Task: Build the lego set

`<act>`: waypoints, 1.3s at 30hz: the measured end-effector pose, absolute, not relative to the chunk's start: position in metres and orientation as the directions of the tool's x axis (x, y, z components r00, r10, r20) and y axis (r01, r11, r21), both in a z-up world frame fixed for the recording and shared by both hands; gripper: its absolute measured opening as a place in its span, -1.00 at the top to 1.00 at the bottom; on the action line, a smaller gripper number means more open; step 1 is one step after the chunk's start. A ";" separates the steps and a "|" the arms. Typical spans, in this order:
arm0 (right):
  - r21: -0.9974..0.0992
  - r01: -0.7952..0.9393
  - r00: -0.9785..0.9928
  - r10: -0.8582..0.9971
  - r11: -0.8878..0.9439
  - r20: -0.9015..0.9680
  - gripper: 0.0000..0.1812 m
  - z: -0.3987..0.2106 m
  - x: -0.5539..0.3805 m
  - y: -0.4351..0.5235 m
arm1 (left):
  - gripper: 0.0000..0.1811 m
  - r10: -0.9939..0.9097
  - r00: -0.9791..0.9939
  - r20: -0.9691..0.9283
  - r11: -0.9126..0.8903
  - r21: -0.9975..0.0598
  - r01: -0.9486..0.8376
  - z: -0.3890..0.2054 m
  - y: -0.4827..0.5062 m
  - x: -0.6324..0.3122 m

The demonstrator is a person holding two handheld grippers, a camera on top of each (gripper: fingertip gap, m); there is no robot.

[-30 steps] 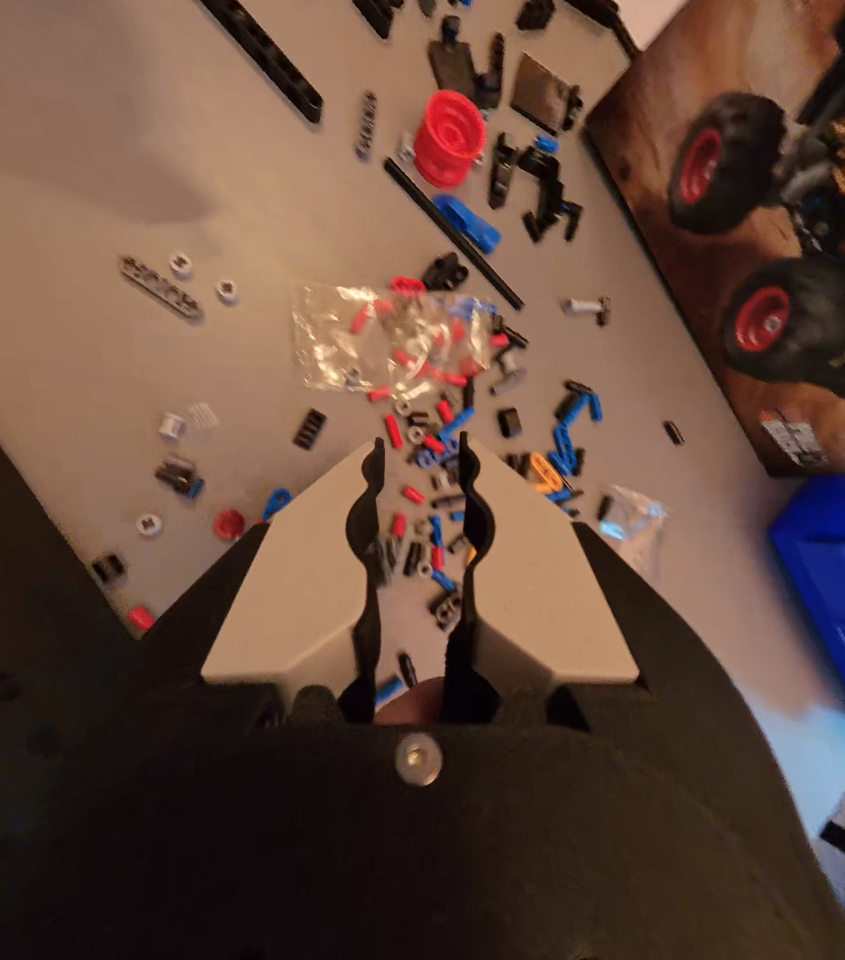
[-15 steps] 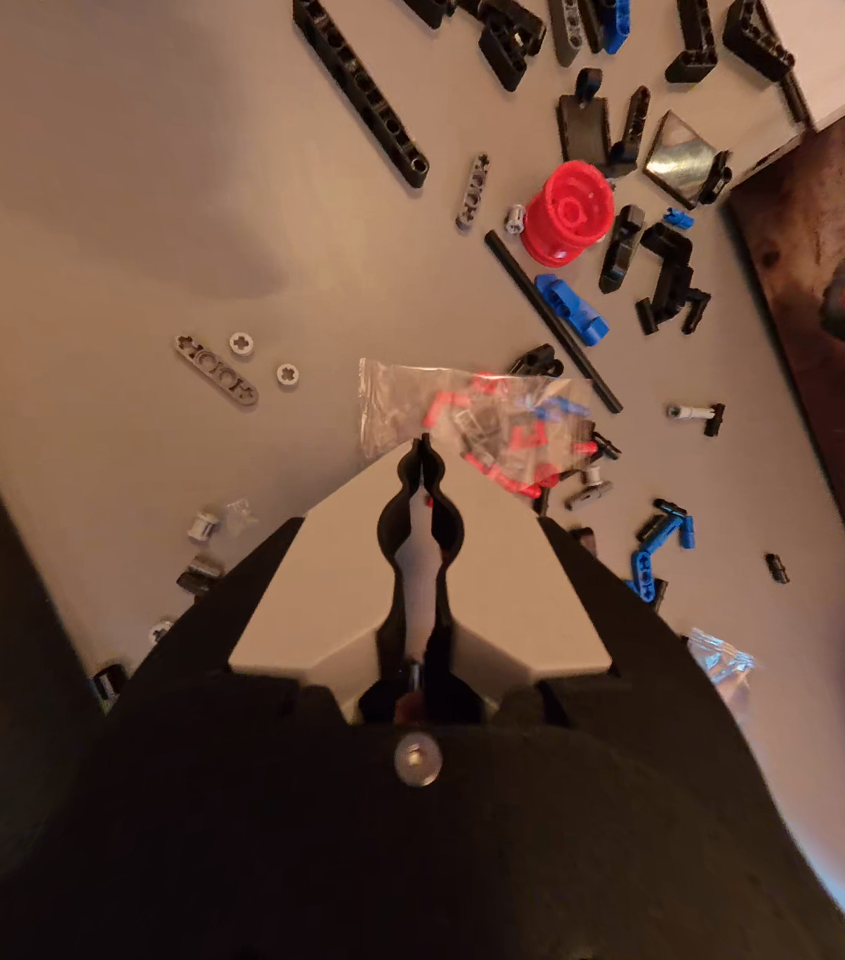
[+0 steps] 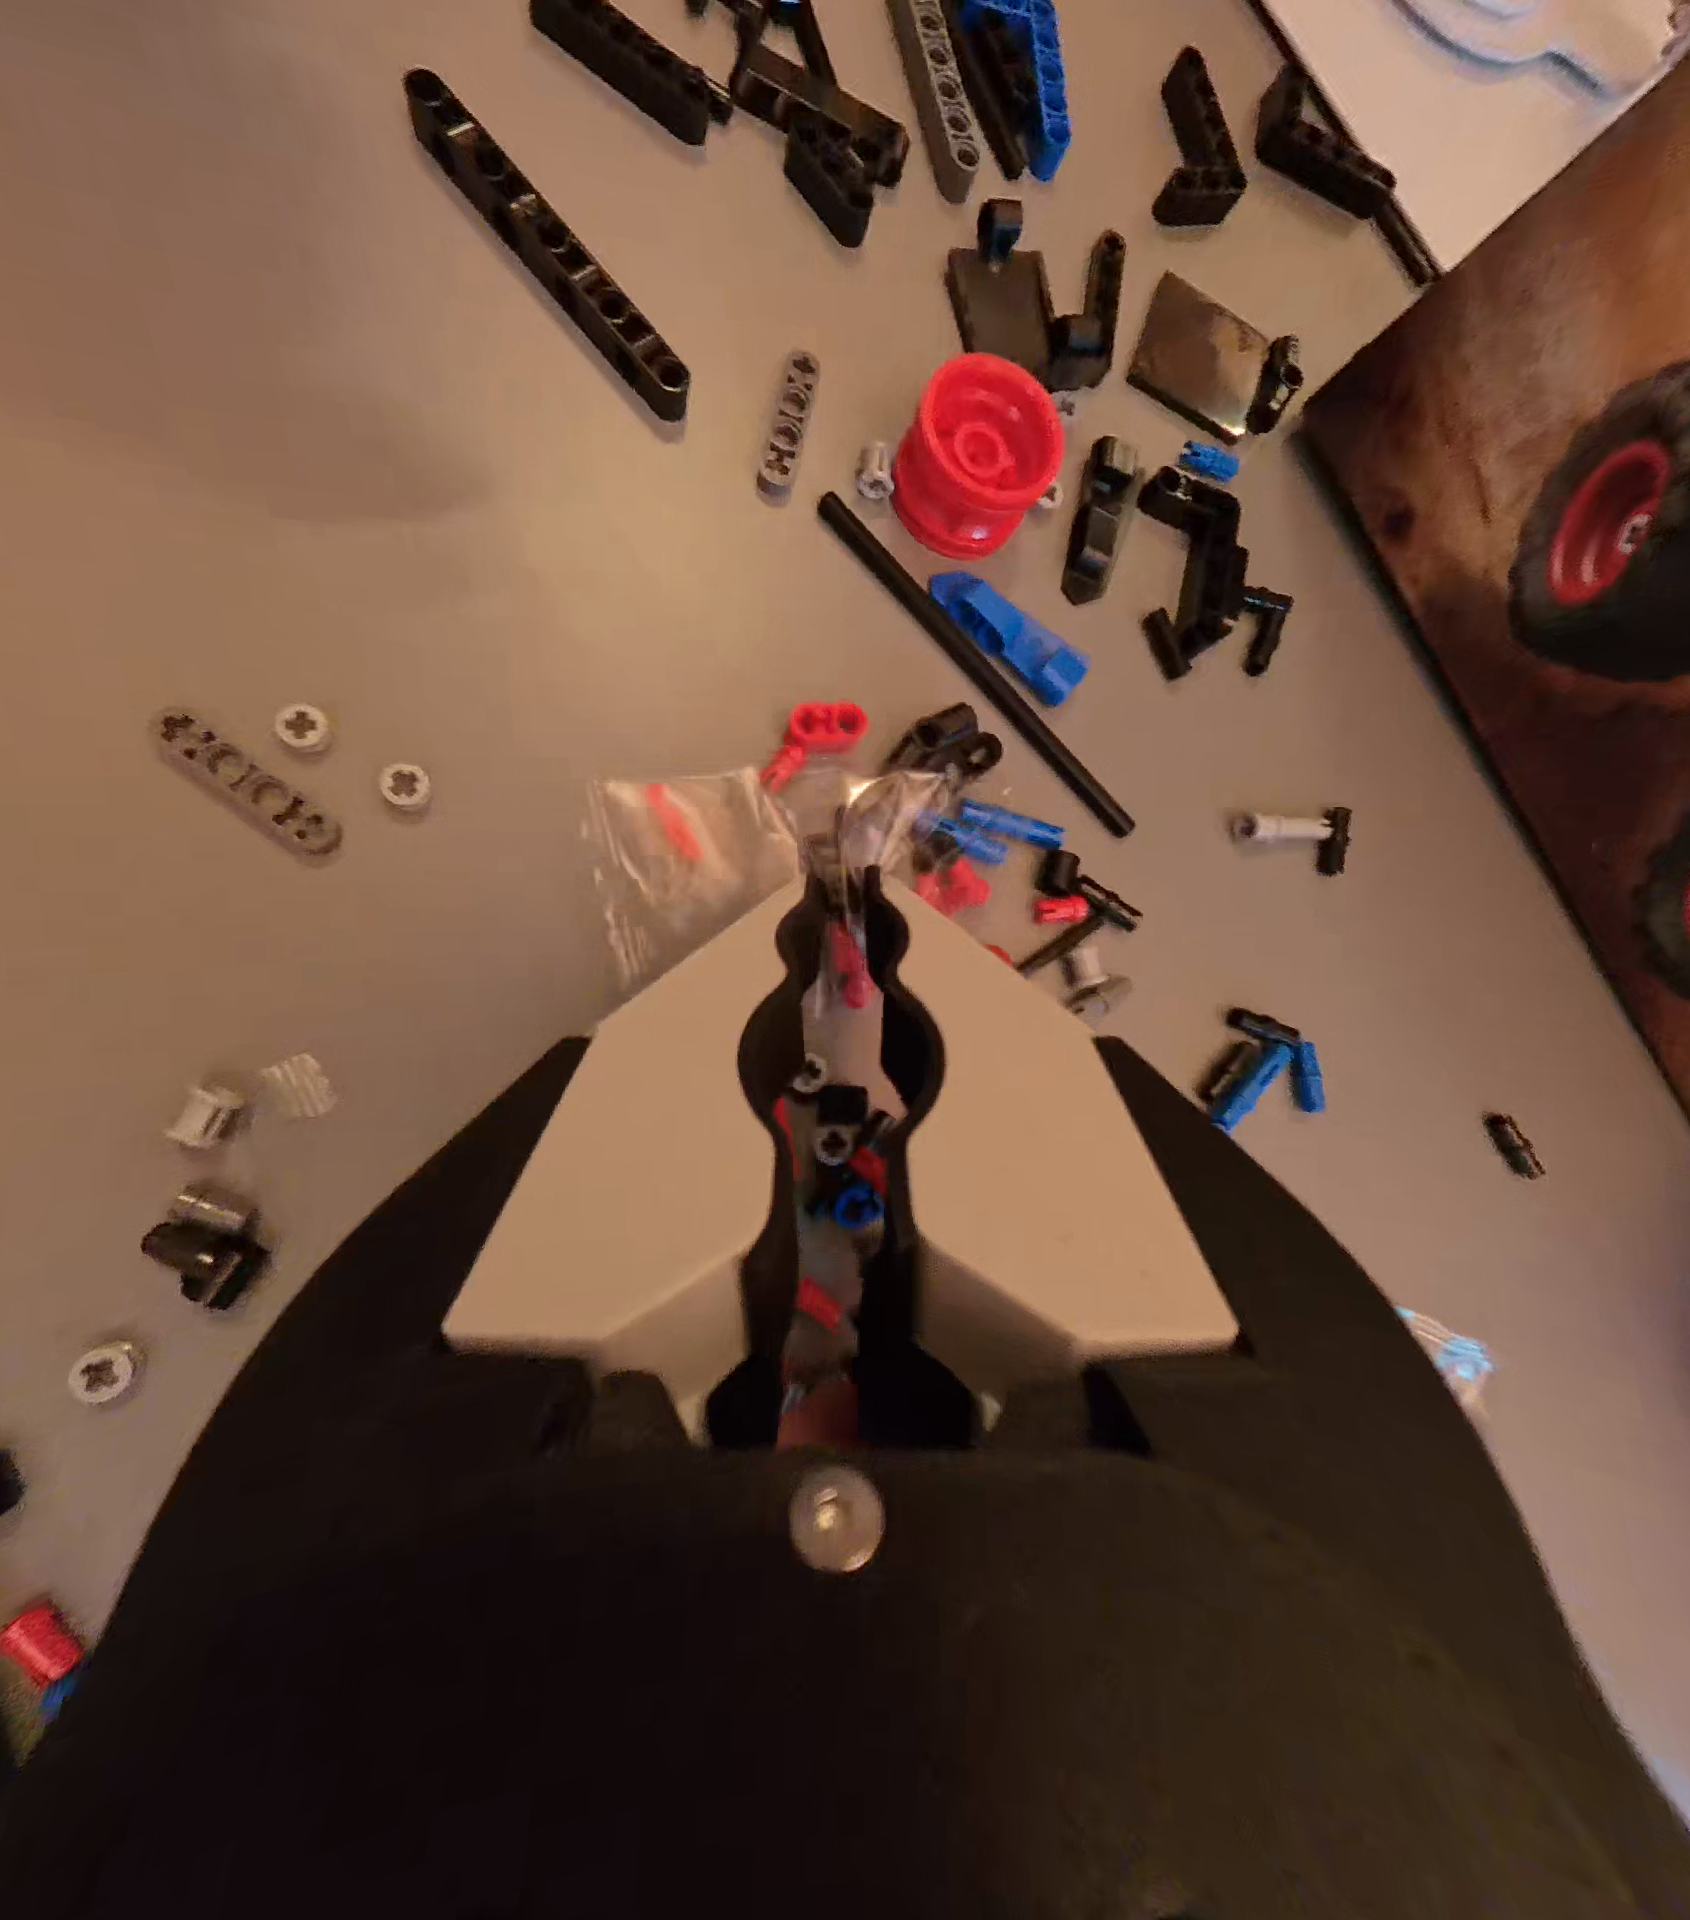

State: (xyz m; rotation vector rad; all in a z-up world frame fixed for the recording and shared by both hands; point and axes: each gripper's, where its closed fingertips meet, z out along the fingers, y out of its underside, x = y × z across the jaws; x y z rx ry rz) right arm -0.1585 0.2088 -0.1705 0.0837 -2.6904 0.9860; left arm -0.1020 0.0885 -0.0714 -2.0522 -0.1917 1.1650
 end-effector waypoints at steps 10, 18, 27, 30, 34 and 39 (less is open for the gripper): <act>-0.745 -0.128 -0.896 0.246 0.654 0.370 1.00 -0.131 -0.193 0.209 | 0.98 0.464 0.560 -0.686 -0.697 -0.673 -0.247 -0.067 0.081 -0.101; -0.715 -0.071 -0.773 0.415 0.695 0.480 0.92 -0.130 -0.231 0.233 | 0.97 0.484 0.588 -0.648 -0.676 -0.704 -0.219 -0.075 0.080 -0.103; -0.680 -0.122 -0.567 0.512 0.723 0.645 1.00 -0.115 -0.250 0.241 | 0.98 0.550 0.577 -0.604 -0.625 -0.756 -0.197 -0.068 0.077 -0.097; -0.714 -0.115 -0.541 0.559 0.691 0.628 1.00 -0.111 -0.251 0.247 | 0.98 0.551 0.559 -0.620 -0.615 -0.754 -0.230 -0.065 0.082 -0.102; -0.739 -0.129 -0.464 0.618 0.662 0.635 1.00 -0.095 -0.253 0.261 | 0.98 0.523 0.568 -0.635 -0.647 -0.730 -0.220 -0.078 0.085 -0.106; -0.880 -0.084 -0.324 0.822 0.468 0.468 1.00 -0.055 -0.265 0.317 | 0.97 0.533 0.520 -0.668 -0.665 -0.710 -0.230 -0.066 0.075 -0.105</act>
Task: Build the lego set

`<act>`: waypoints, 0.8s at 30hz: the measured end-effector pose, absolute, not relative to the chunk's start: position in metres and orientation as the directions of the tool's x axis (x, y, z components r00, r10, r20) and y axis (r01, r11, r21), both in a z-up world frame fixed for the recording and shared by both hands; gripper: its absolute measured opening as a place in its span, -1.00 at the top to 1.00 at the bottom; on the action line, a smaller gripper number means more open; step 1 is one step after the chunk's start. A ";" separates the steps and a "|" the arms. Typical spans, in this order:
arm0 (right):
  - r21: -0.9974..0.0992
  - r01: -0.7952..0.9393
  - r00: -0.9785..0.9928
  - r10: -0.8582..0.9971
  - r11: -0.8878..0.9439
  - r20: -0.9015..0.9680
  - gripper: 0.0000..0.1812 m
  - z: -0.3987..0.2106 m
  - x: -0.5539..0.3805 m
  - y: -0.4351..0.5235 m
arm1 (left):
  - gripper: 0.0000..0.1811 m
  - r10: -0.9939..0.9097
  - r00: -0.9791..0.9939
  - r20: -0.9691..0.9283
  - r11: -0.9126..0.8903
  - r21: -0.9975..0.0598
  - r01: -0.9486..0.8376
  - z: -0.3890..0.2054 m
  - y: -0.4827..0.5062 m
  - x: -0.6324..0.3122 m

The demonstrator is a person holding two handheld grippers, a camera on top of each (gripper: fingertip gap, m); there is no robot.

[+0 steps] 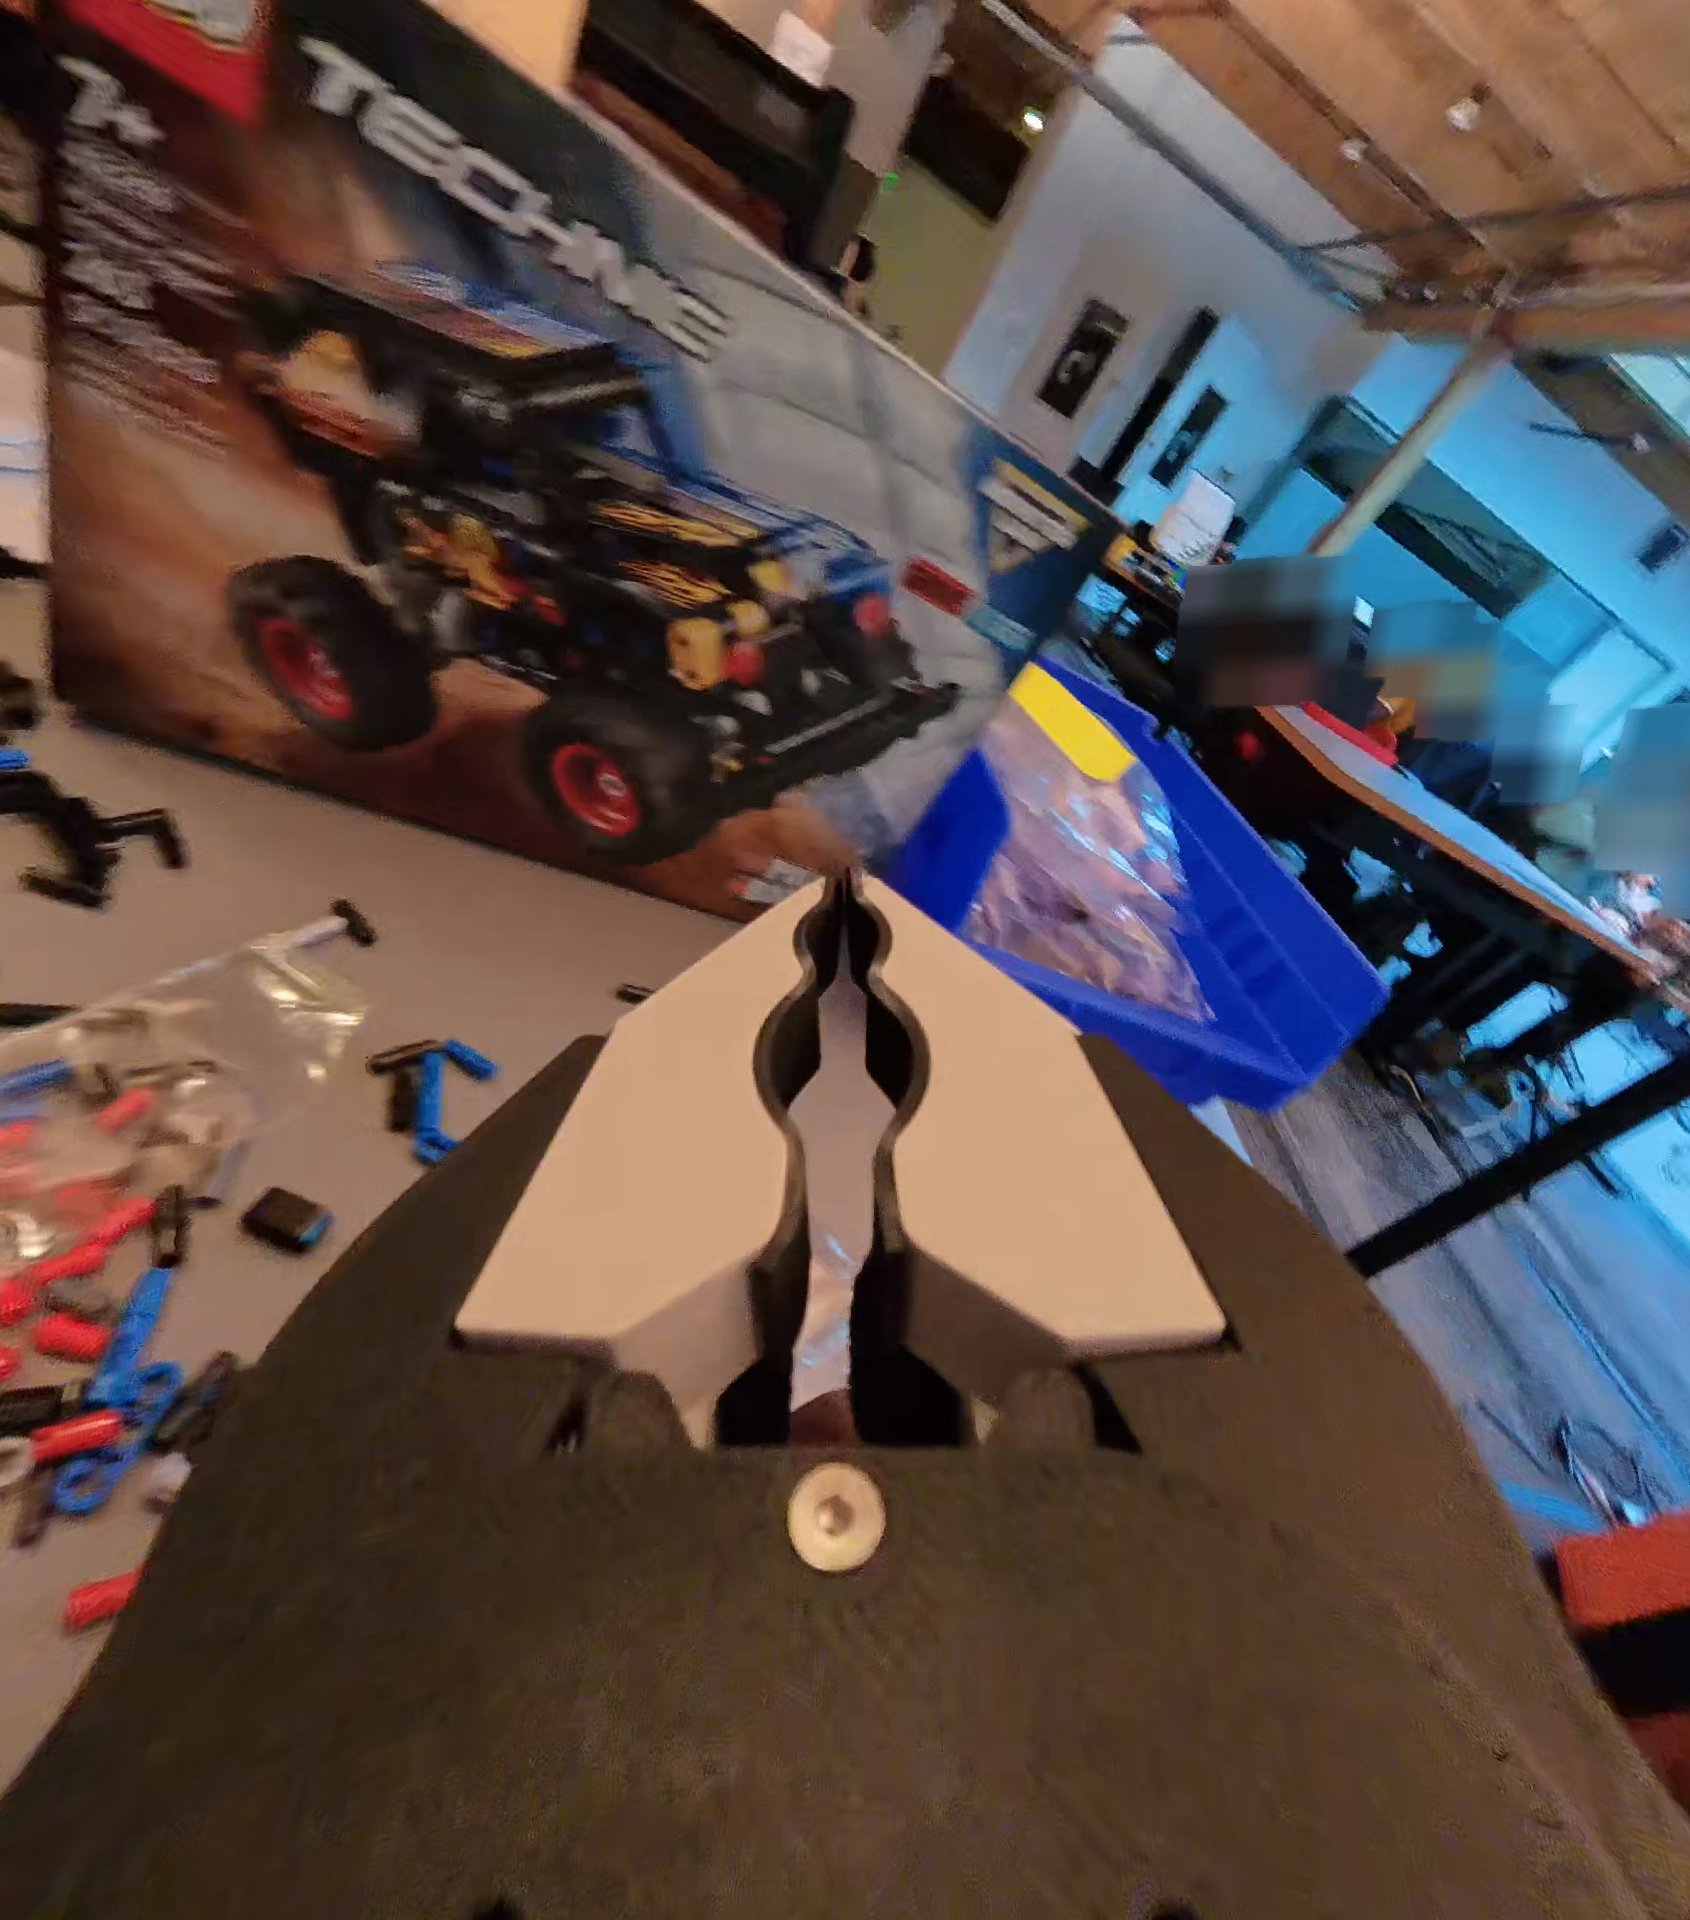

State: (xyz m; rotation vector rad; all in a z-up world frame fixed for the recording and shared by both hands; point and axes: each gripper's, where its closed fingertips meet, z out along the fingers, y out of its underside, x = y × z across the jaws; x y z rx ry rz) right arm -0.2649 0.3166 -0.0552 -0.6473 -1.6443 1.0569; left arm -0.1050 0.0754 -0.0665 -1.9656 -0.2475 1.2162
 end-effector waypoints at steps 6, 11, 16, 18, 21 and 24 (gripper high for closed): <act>-0.947 -0.054 -0.218 0.922 0.317 0.321 1.00 -0.040 -0.250 0.377 | 0.98 0.540 0.505 -0.673 -0.667 -0.708 -0.232 -0.063 0.080 -0.099; -0.945 0.055 -0.299 0.908 0.322 0.292 0.97 -0.056 -0.238 0.402 | 0.98 0.511 0.527 -0.679 -0.677 -0.695 -0.240 -0.069 0.095 -0.095; -0.885 0.151 -0.461 0.824 0.440 0.331 0.93 -0.065 -0.224 0.415 | 0.97 0.531 0.552 -0.644 -0.635 -0.733 -0.244 -0.063 0.111 -0.097; -0.845 0.195 -0.561 0.763 0.498 0.321 0.88 -0.078 -0.212 0.411 | 0.97 0.529 0.566 -0.633 -0.624 -0.741 -0.246 -0.063 0.120 -0.098; -0.783 0.231 -0.663 0.683 0.578 0.308 0.81 -0.101 -0.194 0.406 | 0.98 0.490 0.582 -0.649 -0.650 -0.717 -0.251 -0.074 0.129 -0.098; -0.780 0.233 -0.704 0.654 0.582 0.278 0.73 -0.114 -0.187 0.396 | 0.98 0.480 0.588 -0.651 -0.666 -0.707 -0.238 -0.082 0.127 -0.099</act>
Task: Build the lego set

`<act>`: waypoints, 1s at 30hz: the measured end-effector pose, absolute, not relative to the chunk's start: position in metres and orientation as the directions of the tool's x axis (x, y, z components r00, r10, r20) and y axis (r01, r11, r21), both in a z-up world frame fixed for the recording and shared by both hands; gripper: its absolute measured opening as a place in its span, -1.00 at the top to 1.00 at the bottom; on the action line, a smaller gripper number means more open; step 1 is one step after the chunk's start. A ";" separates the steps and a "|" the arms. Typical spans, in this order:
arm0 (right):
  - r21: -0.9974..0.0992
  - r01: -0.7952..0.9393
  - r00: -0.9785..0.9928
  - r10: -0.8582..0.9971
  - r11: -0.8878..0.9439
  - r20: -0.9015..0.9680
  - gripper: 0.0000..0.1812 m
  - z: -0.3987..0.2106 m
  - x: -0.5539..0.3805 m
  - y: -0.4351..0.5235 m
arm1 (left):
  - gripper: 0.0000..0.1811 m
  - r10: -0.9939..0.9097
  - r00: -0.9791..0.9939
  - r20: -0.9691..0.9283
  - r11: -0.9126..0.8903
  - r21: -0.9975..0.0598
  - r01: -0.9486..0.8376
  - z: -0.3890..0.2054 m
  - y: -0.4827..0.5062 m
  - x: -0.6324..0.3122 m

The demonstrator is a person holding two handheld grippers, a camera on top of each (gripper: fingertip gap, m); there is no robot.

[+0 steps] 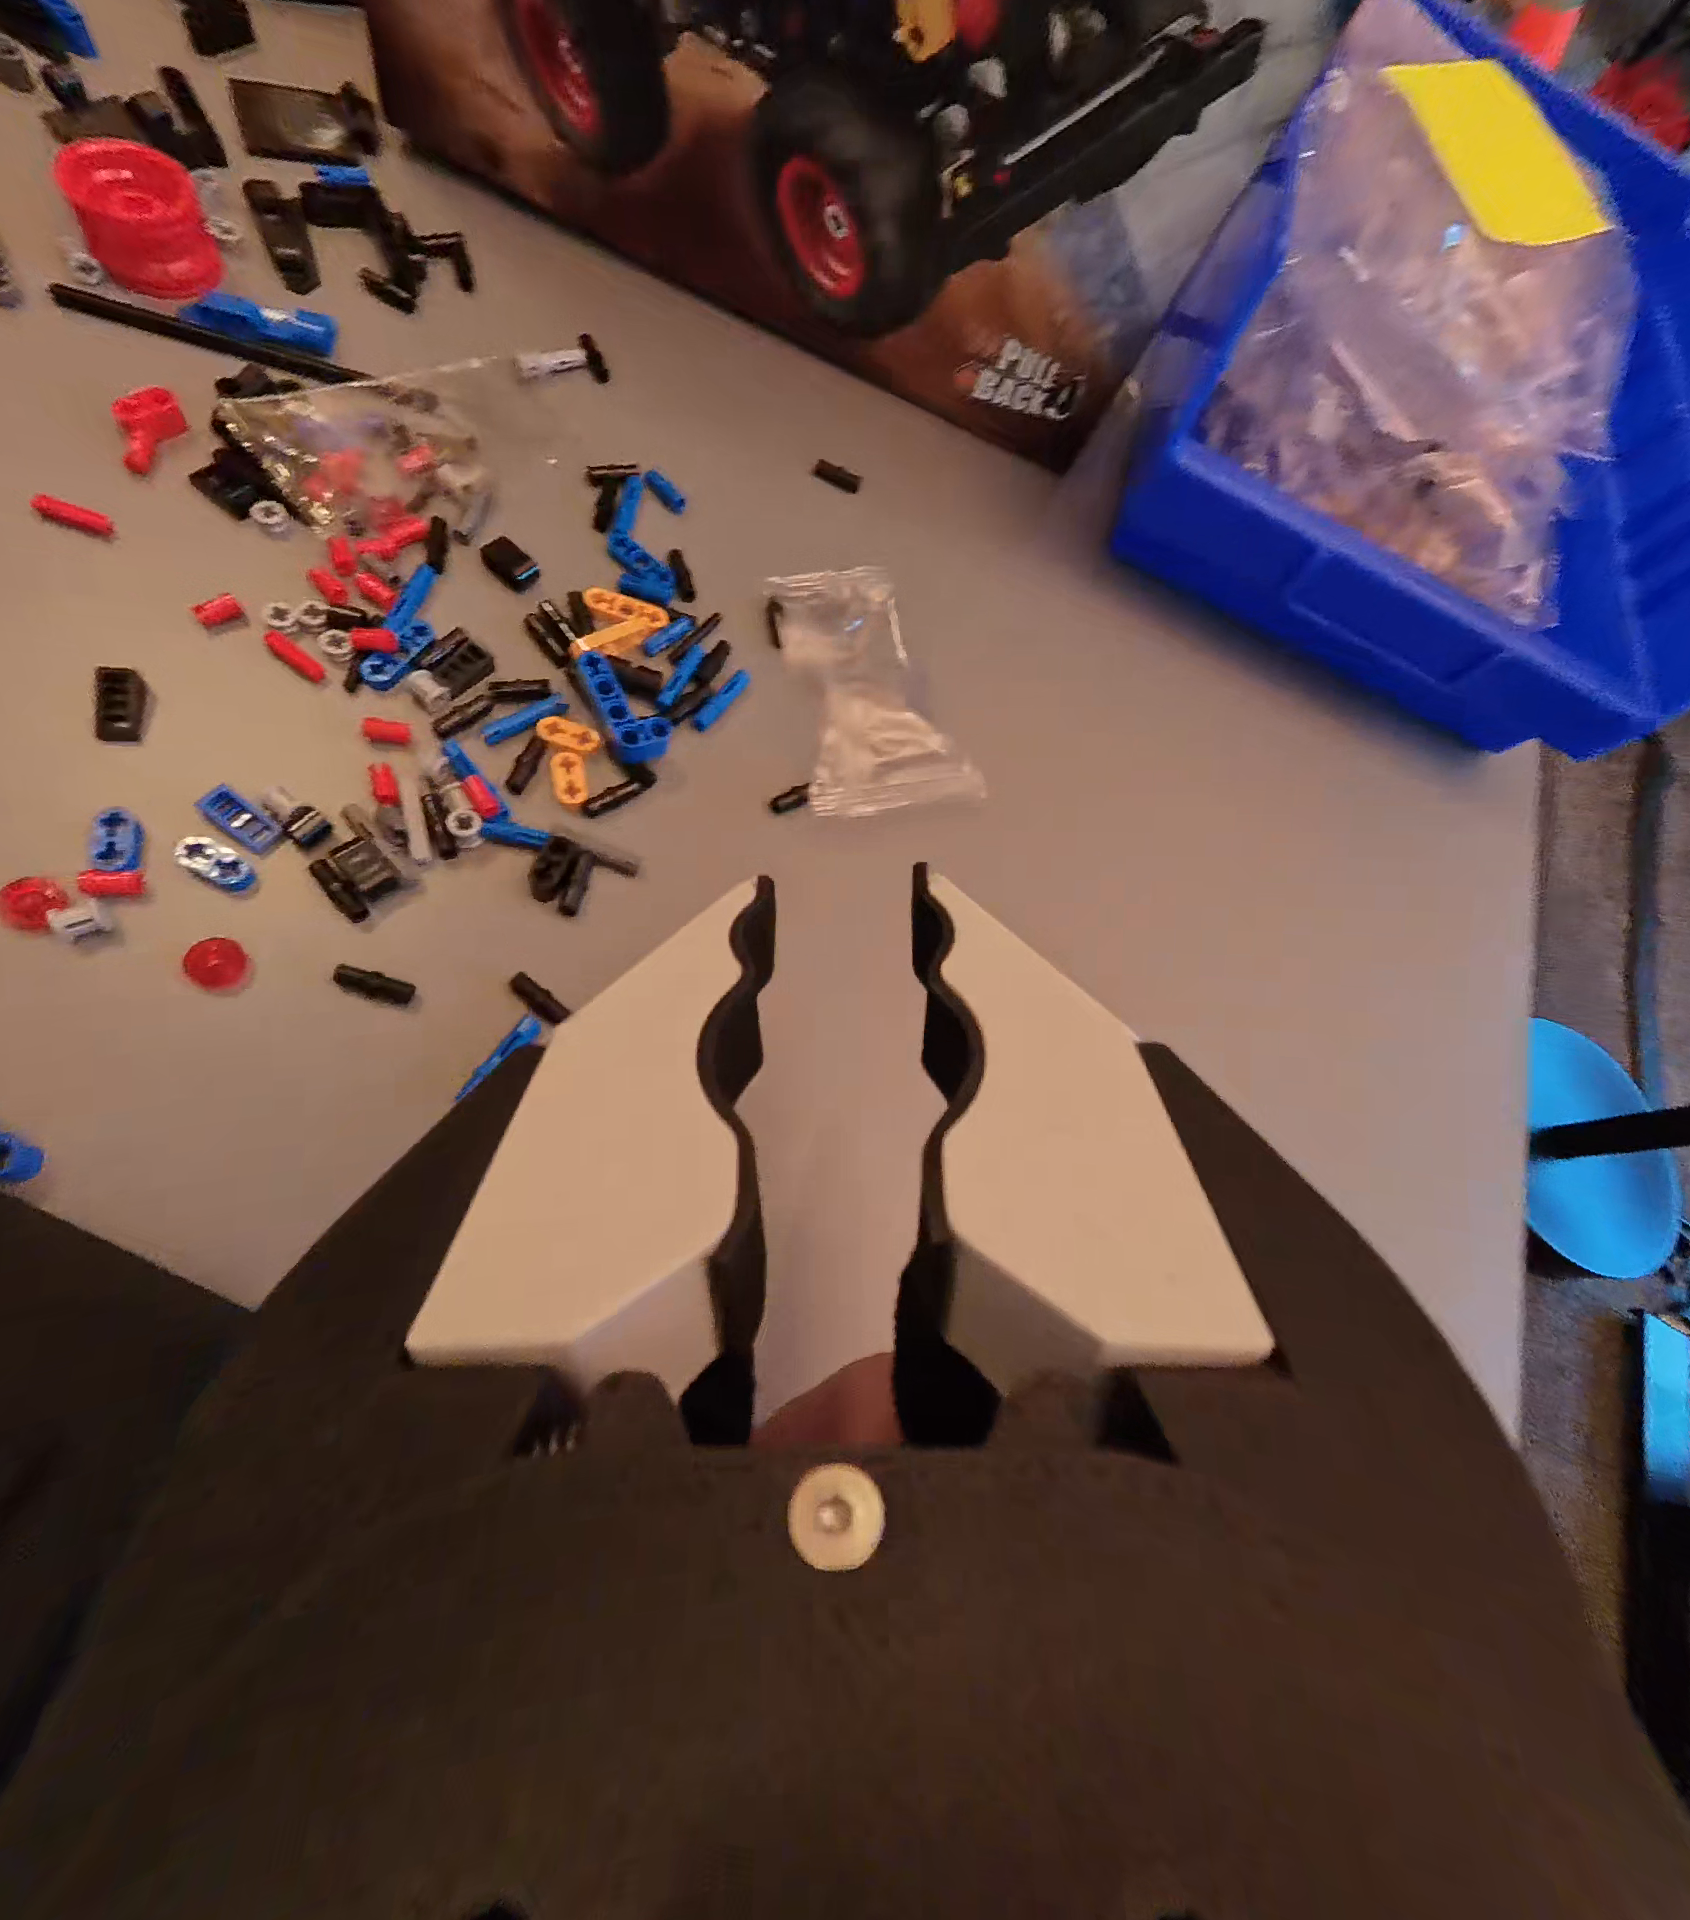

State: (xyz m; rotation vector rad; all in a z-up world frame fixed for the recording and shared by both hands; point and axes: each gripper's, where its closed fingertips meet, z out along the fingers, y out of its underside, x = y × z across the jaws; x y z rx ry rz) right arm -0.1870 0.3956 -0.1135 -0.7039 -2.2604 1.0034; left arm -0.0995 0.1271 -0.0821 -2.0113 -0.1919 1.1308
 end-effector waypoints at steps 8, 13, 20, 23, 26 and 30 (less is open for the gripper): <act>-0.744 0.206 -0.734 0.603 0.636 0.313 0.64 -0.128 -0.216 0.369 | 0.98 0.528 0.586 -0.615 -0.634 -0.744 -0.209 -0.077 0.112 -0.103; -0.714 0.216 -0.756 0.577 0.666 0.309 0.62 -0.141 -0.241 0.354 | 0.98 0.538 0.585 -0.607 -0.621 -0.754 -0.212 -0.074 0.109 -0.100; -0.651 0.236 -0.782 0.539 0.722 0.315 0.75 -0.162 -0.261 0.347 | 0.97 0.558 0.585 -0.589 -0.601 -0.773 -0.204 -0.070 0.103 -0.100; -0.638 0.225 -0.778 0.530 0.737 0.338 0.79 -0.162 -0.269 0.344 | 0.97 0.561 0.588 -0.583 -0.598 -0.776 -0.200 -0.071 0.103 -0.100; -0.649 0.209 -0.773 0.530 0.732 0.349 0.73 -0.156 -0.272 0.341 | 0.98 0.562 0.588 -0.581 -0.599 -0.777 -0.195 -0.072 0.102 -0.101; -0.666 0.190 -0.747 0.546 0.721 0.379 0.63 -0.138 -0.271 0.349 | 0.98 0.571 0.586 -0.575 -0.594 -0.782 -0.188 -0.072 0.100 -0.103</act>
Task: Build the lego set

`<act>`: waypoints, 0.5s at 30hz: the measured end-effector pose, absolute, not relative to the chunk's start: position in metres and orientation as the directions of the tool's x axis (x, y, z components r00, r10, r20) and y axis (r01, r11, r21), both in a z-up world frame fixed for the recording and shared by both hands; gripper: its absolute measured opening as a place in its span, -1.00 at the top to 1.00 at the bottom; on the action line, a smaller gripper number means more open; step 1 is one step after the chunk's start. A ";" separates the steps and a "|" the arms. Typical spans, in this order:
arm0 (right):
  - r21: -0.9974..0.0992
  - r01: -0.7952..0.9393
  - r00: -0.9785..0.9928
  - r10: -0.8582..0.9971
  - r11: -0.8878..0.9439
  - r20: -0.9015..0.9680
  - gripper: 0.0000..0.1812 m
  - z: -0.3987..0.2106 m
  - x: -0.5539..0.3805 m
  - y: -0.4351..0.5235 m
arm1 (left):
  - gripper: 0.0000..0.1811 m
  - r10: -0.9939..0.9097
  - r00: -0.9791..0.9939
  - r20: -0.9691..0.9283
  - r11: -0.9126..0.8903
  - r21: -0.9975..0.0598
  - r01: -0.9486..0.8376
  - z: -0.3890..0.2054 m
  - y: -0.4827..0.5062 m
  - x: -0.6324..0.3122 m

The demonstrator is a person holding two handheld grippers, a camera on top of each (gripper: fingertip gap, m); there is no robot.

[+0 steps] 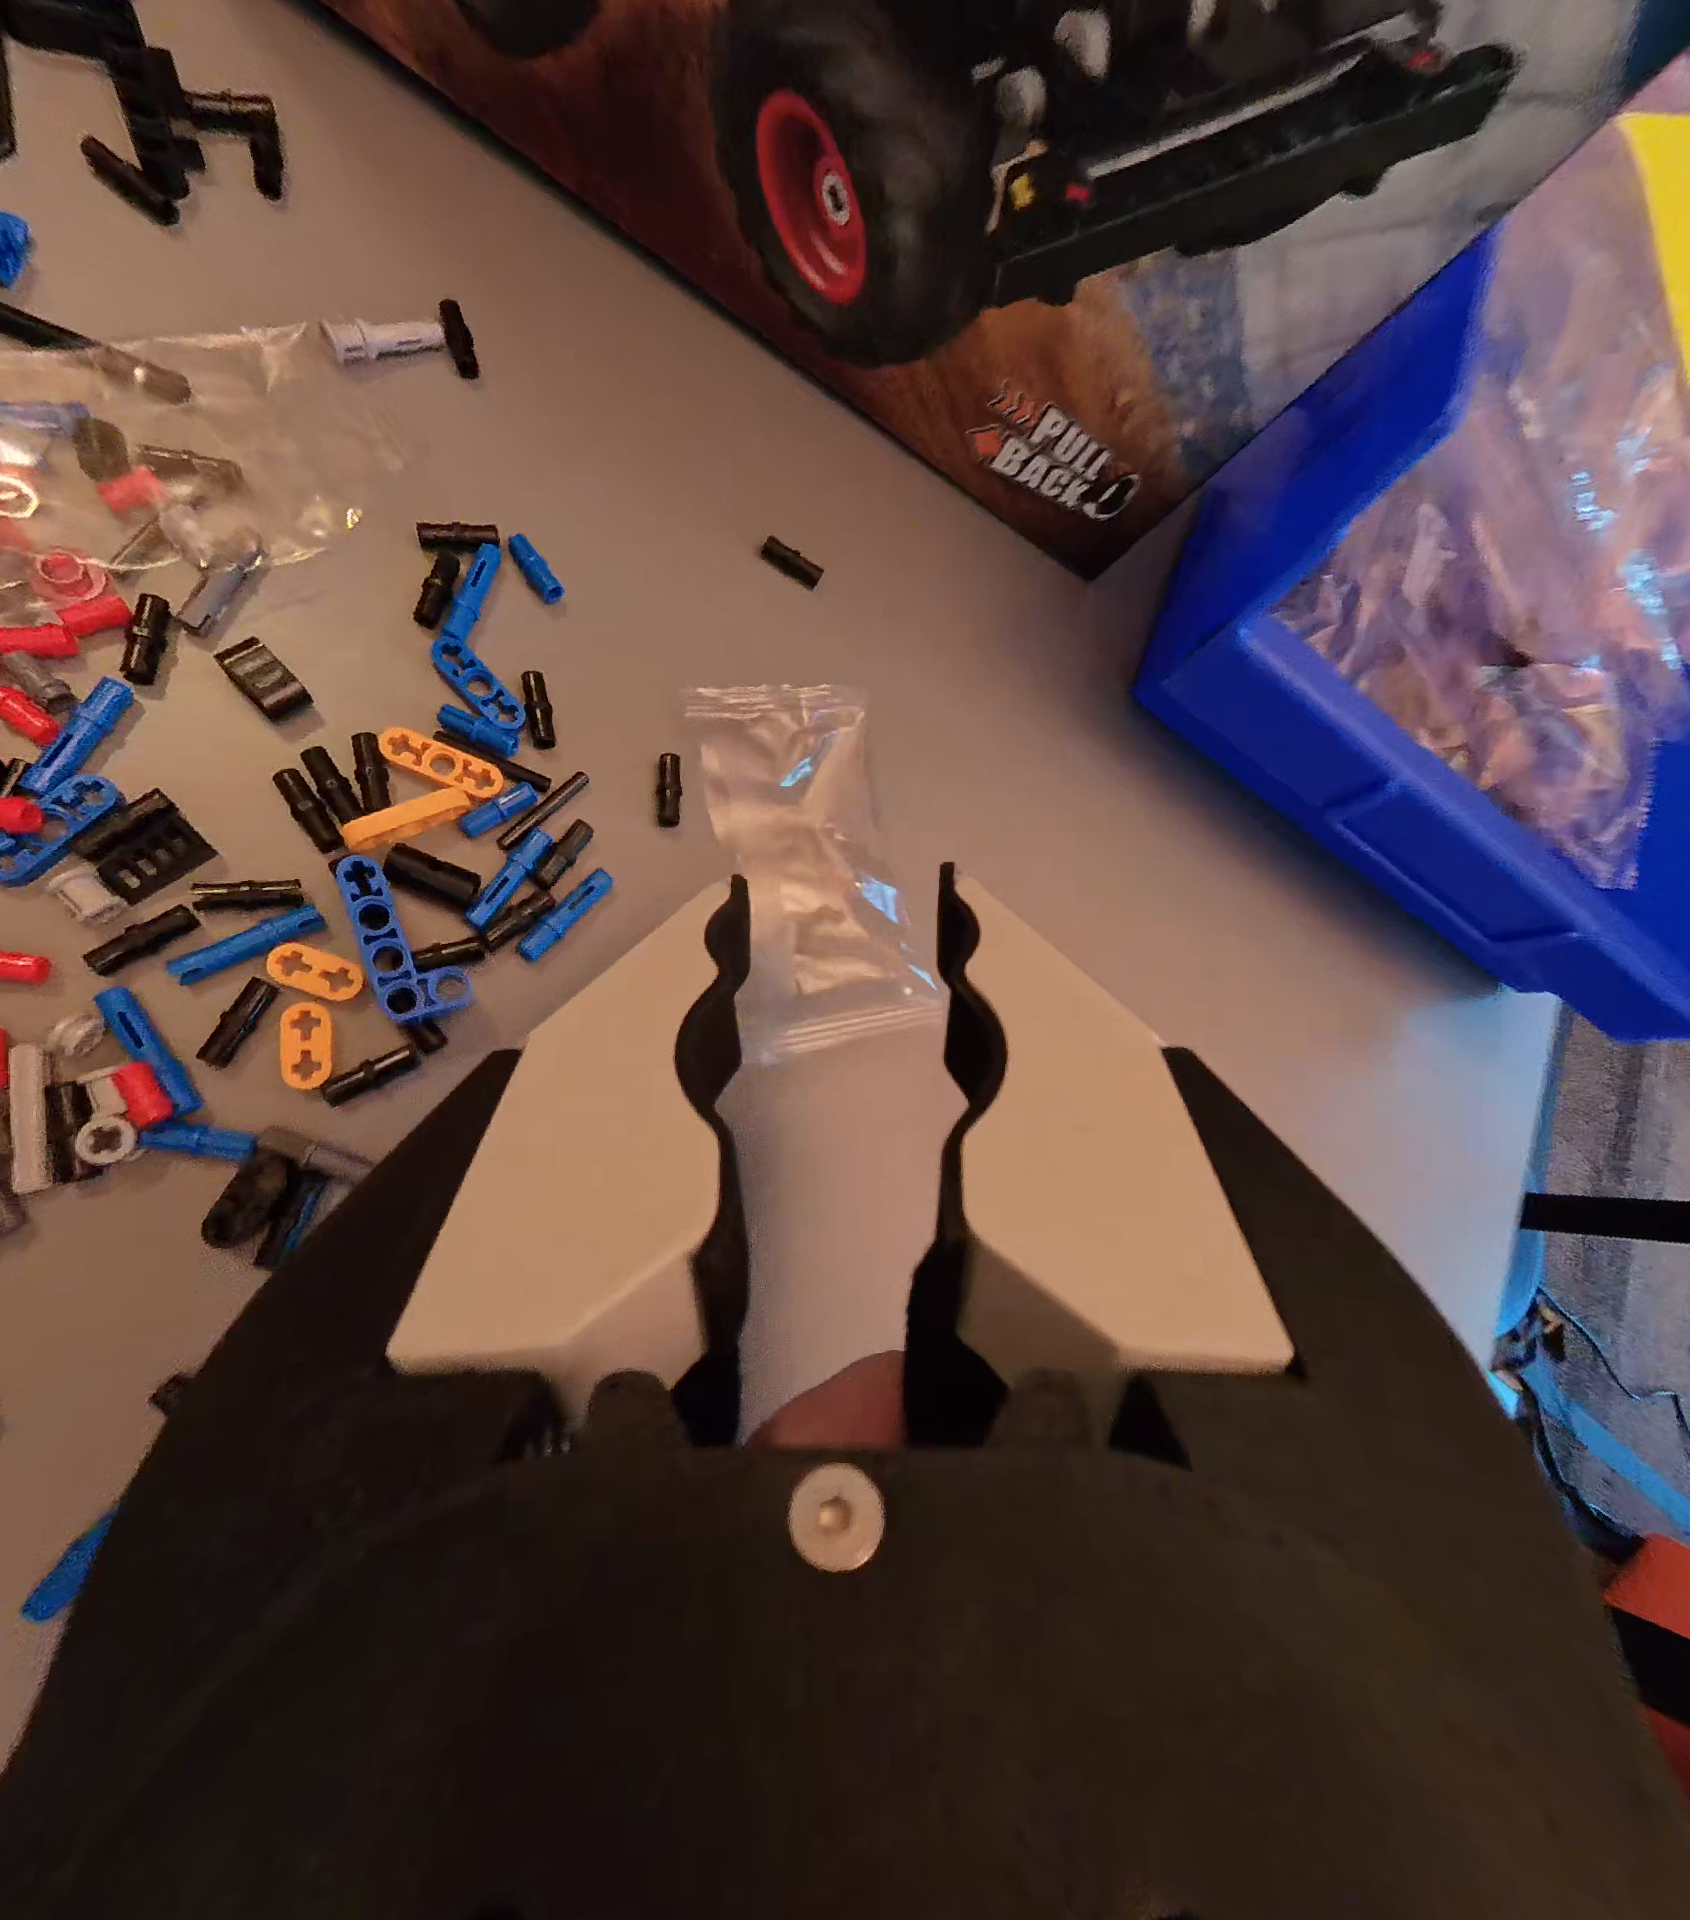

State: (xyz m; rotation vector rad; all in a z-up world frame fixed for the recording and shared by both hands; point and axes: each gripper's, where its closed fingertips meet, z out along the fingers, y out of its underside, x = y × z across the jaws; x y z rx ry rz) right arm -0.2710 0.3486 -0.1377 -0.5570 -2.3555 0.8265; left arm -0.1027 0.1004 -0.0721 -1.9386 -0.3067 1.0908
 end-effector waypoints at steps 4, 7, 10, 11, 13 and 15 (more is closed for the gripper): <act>-0.664 0.173 -0.714 0.557 0.728 0.425 0.60 -0.116 -0.263 0.365 | 0.97 0.573 0.588 -0.571 -0.591 -0.785 -0.187 -0.072 0.101 -0.103; -0.692 0.141 -0.684 0.575 0.708 0.449 0.60 -0.089 -0.252 0.373 | 0.97 0.572 0.590 -0.570 -0.592 -0.785 -0.183 -0.074 0.101 -0.103; -0.709 0.138 -0.669 0.593 0.692 0.449 0.60 -0.071 -0.243 0.383 | 0.98 0.577 0.591 -0.563 -0.585 -0.790 -0.182 -0.073 0.101 -0.103; -0.708 0.136 -0.662 0.595 0.693 0.456 0.60 -0.068 -0.242 0.386 | 0.98 0.578 0.592 -0.562 -0.583 -0.792 -0.183 -0.072 0.101 -0.103; -0.703 0.136 -0.651 0.597 0.698 0.468 0.60 -0.065 -0.240 0.391 | 0.98 0.576 0.594 -0.562 -0.583 -0.791 -0.182 -0.073 0.101 -0.102; -0.699 0.136 -0.649 0.597 0.702 0.472 0.60 -0.065 -0.239 0.393 | 0.97 0.575 0.594 -0.563 -0.584 -0.790 -0.183 -0.073 0.101 -0.102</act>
